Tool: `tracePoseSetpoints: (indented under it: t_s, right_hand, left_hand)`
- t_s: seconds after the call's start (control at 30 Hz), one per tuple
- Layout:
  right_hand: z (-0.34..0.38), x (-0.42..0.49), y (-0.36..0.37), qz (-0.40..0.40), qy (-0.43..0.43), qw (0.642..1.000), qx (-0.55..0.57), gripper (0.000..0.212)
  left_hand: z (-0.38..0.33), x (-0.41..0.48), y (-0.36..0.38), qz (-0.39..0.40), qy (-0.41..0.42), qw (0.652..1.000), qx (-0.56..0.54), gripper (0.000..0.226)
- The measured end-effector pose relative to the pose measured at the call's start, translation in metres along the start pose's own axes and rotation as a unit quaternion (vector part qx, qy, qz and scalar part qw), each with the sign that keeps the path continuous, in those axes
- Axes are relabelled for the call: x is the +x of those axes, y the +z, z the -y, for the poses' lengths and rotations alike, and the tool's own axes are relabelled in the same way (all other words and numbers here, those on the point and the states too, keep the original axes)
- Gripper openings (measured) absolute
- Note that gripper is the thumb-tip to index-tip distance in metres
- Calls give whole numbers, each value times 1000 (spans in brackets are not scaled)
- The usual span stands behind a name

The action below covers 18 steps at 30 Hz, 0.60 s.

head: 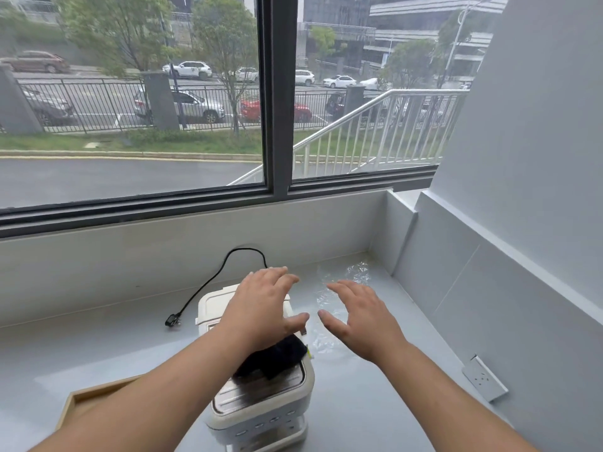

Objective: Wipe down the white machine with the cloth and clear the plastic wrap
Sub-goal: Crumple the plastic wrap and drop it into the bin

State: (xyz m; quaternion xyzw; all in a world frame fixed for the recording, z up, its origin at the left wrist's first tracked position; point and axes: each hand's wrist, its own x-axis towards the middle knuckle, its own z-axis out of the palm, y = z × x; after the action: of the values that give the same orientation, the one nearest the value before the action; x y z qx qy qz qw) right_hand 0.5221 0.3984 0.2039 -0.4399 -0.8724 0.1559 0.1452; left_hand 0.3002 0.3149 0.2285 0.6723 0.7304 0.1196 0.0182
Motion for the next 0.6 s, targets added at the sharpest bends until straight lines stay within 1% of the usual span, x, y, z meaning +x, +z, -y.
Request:
tracePoseSetpoints:
  t_s: [0.17,0.3,0.6]
  right_hand:
    - [-35,2,-6,-5,15,1000,3,70]
    - [-61,2,-8,0,25,1000,7,73]
    - [-118,4,-8,10,50,999,5,72]
  left_hand:
    - [-23,23,9,12,3,1000,4,84]
    - [-43,39,24,23,9,1000,8,85]
    - [-84,75,56,54,20,998,14,83]
